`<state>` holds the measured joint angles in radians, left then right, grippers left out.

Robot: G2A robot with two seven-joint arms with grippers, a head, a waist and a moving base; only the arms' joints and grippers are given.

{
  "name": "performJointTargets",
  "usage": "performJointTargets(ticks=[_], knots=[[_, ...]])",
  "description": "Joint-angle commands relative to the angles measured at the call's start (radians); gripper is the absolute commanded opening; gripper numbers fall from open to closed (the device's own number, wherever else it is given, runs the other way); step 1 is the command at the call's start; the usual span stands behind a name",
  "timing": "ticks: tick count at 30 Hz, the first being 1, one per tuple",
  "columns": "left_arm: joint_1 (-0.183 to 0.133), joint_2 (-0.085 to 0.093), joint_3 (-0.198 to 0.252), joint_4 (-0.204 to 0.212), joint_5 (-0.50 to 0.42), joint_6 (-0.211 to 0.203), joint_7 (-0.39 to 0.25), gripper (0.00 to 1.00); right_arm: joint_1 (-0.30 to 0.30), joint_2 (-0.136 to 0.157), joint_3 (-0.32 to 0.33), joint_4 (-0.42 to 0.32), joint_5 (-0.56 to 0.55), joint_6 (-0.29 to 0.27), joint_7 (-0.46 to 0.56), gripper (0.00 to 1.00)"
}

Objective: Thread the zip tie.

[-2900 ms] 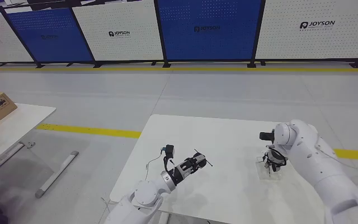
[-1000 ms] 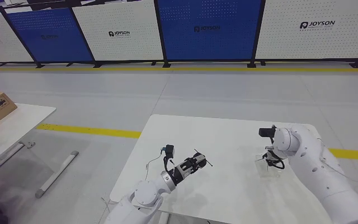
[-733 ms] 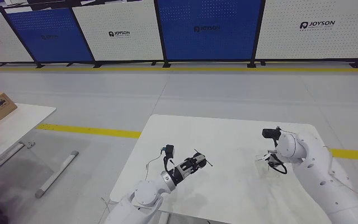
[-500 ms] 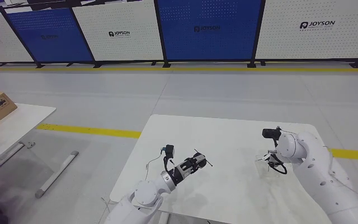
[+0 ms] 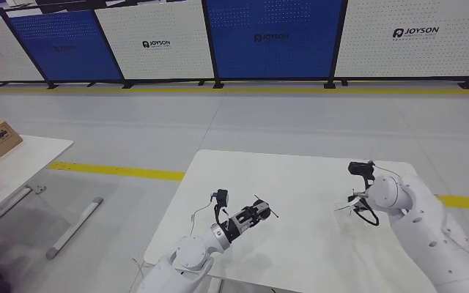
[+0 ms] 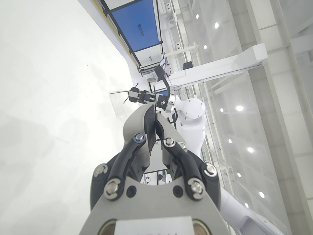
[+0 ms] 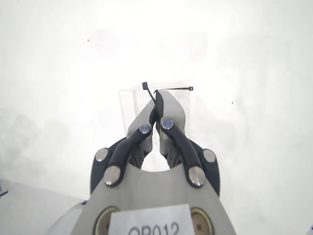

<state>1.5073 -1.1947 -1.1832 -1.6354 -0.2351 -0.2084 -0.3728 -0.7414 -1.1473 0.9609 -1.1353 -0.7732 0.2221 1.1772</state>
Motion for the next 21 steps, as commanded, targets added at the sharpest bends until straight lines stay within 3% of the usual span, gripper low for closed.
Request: performJointTargets(ticks=[1,5,9,21], knots=[[0.000,0.000,0.000,0.000,0.000,0.000,0.000,0.00,-0.048,0.020,0.071,-0.064,0.020,-0.016,-0.028,0.00],[0.000,0.000,0.000,0.000,0.000,0.000,0.000,0.00,-0.204,0.063,0.223,-0.262,0.057,-0.080,-0.071,0.00],[0.000,0.000,0.000,0.000,0.000,0.000,0.000,0.00,-0.340,0.091,0.315,-0.418,0.084,-0.175,-0.048,0.00],[0.000,0.000,0.000,0.000,0.000,0.000,0.000,0.00,-0.340,0.091,0.315,-0.418,0.084,-0.175,-0.048,0.00]])
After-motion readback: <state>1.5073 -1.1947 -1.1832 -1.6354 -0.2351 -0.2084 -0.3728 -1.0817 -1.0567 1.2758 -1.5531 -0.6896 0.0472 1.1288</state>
